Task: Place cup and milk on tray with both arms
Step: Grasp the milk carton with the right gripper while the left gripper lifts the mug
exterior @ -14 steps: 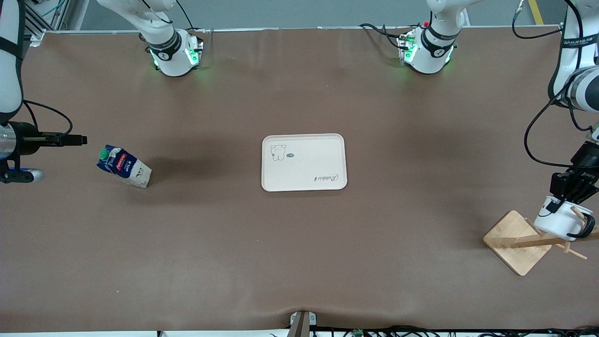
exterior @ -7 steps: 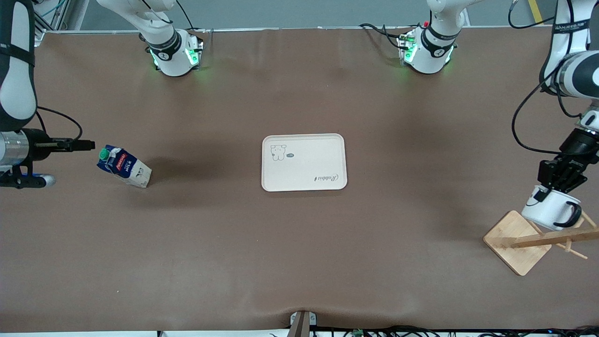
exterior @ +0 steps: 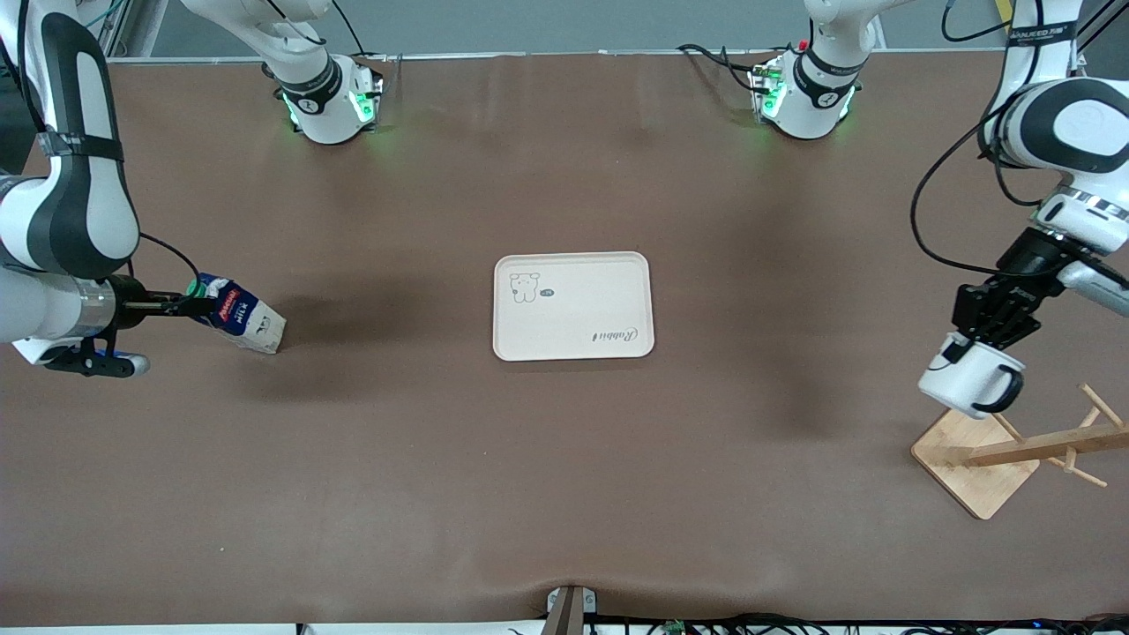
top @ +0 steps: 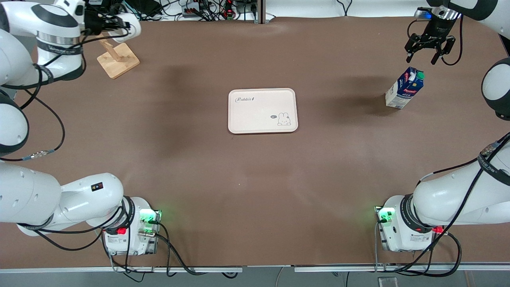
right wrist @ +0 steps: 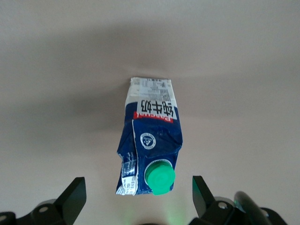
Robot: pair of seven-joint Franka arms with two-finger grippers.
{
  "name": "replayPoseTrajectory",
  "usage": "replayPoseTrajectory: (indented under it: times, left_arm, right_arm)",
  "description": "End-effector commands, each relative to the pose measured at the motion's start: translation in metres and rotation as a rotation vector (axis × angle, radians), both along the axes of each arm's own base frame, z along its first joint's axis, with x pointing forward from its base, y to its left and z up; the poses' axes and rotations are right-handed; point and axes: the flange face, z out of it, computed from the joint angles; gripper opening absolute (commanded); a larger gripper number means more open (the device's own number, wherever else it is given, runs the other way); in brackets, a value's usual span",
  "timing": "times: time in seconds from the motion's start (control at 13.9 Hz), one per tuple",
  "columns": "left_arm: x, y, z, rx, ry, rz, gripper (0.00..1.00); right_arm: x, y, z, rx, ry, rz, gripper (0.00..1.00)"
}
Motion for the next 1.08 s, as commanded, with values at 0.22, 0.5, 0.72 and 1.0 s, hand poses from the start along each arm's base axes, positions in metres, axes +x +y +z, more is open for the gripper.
replayPoseTrajectory:
  times: [0.22, 0.5, 0.72, 1.0]
  left_arm:
    - [0.021, -0.080, 0.033, 0.148, 0.208, 0.042, 0.00]
    - [0.034, -0.153, 0.063, 0.196, 0.403, 0.060, 0.00]
    - [0.037, -0.194, 0.068, 0.224, 0.484, 0.078, 0.00]
    - [0.046, -0.251, 0.051, 0.189, 0.592, 0.075, 0.00]
  right_arm:
    - [-0.026, -0.005, -0.029, 0.001, 0.062, -0.027, 1.00]
    - [-0.026, -0.010, -0.037, 0.001, 0.026, -0.028, 1.00]
    - [-0.028, -0.011, -0.058, -0.006, -0.032, -0.026, 1.00]
    - [-0.034, -0.007, -0.069, -0.001, -0.027, -0.011, 1.00]
